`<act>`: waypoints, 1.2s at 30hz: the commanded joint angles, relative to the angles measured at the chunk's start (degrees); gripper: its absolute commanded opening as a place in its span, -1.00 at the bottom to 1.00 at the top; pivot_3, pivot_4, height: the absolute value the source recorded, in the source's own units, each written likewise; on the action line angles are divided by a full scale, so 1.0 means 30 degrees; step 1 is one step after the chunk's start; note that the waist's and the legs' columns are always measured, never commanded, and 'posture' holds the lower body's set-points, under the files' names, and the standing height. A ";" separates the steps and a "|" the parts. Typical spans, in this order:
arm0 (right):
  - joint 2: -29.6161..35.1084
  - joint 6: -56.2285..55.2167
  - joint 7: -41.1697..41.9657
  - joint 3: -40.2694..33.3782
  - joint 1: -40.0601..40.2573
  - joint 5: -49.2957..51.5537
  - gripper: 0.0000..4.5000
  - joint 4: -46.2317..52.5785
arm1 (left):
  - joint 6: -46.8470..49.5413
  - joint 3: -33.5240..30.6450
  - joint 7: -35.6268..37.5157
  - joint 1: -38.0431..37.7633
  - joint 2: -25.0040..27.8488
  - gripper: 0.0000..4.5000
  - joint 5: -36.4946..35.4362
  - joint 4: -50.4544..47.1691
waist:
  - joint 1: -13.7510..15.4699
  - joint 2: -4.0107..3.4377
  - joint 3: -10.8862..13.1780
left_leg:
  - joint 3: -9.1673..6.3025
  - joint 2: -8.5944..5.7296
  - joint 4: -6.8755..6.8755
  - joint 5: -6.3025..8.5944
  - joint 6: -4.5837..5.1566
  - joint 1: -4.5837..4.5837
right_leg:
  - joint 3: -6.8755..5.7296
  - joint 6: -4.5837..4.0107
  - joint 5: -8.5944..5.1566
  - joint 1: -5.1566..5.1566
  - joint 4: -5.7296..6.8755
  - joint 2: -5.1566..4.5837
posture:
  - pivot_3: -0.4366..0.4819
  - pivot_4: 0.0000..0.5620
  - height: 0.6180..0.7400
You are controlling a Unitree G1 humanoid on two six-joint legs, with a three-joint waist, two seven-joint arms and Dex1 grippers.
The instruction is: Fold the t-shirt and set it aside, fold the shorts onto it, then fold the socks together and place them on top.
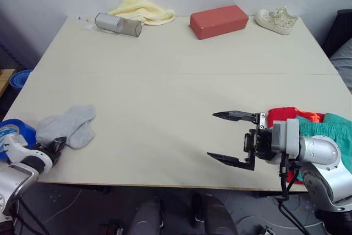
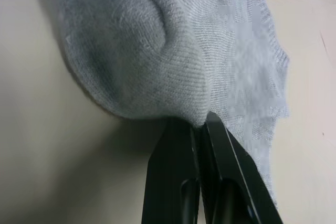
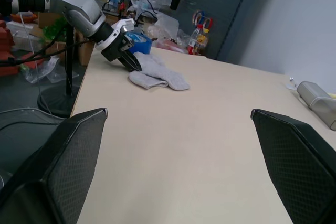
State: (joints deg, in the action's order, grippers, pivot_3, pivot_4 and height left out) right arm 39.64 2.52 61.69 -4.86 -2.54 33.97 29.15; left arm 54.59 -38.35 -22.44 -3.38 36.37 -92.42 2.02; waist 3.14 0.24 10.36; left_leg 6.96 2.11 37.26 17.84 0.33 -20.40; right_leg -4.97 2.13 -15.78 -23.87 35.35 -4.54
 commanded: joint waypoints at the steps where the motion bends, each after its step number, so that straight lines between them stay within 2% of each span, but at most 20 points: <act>1: 0.0375 -0.0194 -0.0047 -0.0862 0.0383 0.0141 1.00 0.0853 | 0.1135 0.1746 -0.0072 0.0183 -0.0241 -0.98 -0.1486 -0.2671 | -0.0034 0.0083 -0.0010 | -0.0002 0.0001 -0.0004 -0.0001 0.0004 0.0000 | 0.0000 0.0000 0.0003 0.0014 -0.0027 0.0000 | -0.05 -0.47 1.00; 5: 0.0735 -0.0314 0.0160 -0.1627 0.1300 0.0138 1.00 0.0784 | 0.1023 0.4076 -0.1220 0.0321 -0.0559 -0.98 -0.3474 -0.5518 | -0.0293 0.0189 0.0000 | -0.0005 0.0020 -0.0054 0.0020 0.0031 -0.0007 | 0.0001 -0.0002 0.0021 0.0029 -0.0111 -0.0009 | -0.05 -0.47 1.00; 8: 0.0953 -0.0554 0.0380 -0.2211 0.2415 0.0005 1.00 0.0807 | 0.0406 0.5971 -0.1851 0.0849 -0.1232 -0.98 -0.3659 -0.6651 | -0.0493 0.0188 -0.0001 | -0.0008 0.0026 -0.0074 0.0083 0.0015 -0.0007 | -0.0005 -0.0008 0.0018 0.0023 -0.0107 -0.0006 | -0.05 -0.47 1.00; 15: 0.1368 -0.0829 0.0443 -0.3862 0.4738 -0.0366 1.00 0.1017 | 0.0461 1.0566 -0.0531 0.2961 -0.2661 -0.98 -0.0206 -0.7069 | -0.0591 0.0207 0.0010 | 0.0011 0.0055 -0.0042 0.0026 0.0011 -0.0015 | -0.0042 -0.0033 -0.0033 0.0027 -0.0106 0.0060 | -0.05 -0.47 1.00; 19: 0.1416 -0.0861 0.0482 -0.4858 0.6139 -0.0534 1.00 0.1381 | 0.0379 1.2885 0.1720 0.4639 -0.4119 -0.98 0.2859 -0.6551 | -0.0514 0.0235 0.0027 | -0.0001 0.0040 -0.0018 0.0037 0.0094 -0.0007 | -0.0043 -0.0016 -0.0021 0.0051 -0.0107 0.0066 | -0.05 -0.47 1.00; 26: 0.1257 -0.0644 -0.0150 -0.5416 0.7076 -0.0704 1.00 0.1668 | 0.0598 1.4423 0.3927 0.5420 -0.5755 -0.98 0.5637 -0.5886 | -0.0572 0.0255 0.0039 | -0.0003 0.0029 -0.0004 0.0029 0.0085 -0.0012 | -0.0042 0.0001 -0.0012 0.0070 -0.0134 0.0065 | -0.05 -0.47 1.00; 29: 0.1310 -0.0649 -0.0197 -0.5278 0.7248 -0.0809 1.00 0.1632 | 0.0991 1.4671 0.4537 0.5849 -0.6037 -0.68 0.6424 -0.6058 | -0.0526 0.0265 0.0045 | -0.0020 0.0029 -0.0007 0.0016 0.0107 -0.0019 | -0.0044 0.0003 -0.0011 0.0064 -0.0132 0.0066 | -0.05 -0.47 1.00; 34: 0.1181 -0.0470 -0.0503 -0.5245 0.7505 -0.0773 1.00 0.1661 | 0.1568 1.3795 0.6819 0.5097 -0.4301 0.03 0.6833 -0.7350 | -0.0593 0.0281 0.0054 | -0.0030 0.0035 -0.0030 0.0017 0.0109 -0.0028 | -0.0044 0.0007 -0.0008 0.0054 -0.0132 0.0071 | -0.05 -0.47 1.00; 36: 0.1040 -0.0101 -0.0905 -0.5124 0.7664 -0.0551 1.00 0.1791 | 0.0665 1.3421 0.8358 0.4406 -0.3313 0.35 0.8109 -0.7970 | -0.0591 0.0280 0.0054 | -0.0031 0.0041 -0.0042 0.0018 0.0109 -0.0025 | -0.0049 0.0002 -0.0011 0.0048 -0.0128 0.0072 | -0.05 -0.47 1.00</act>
State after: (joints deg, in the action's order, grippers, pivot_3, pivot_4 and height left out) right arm 43.28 1.74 60.01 -19.05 20.01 31.45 32.43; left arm 58.35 3.32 -0.99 11.03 25.14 -70.37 -19.00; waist 1.36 1.08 10.52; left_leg 6.87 2.24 37.12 17.90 0.64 -20.47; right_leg -5.11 2.12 -15.83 -23.76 34.97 -4.33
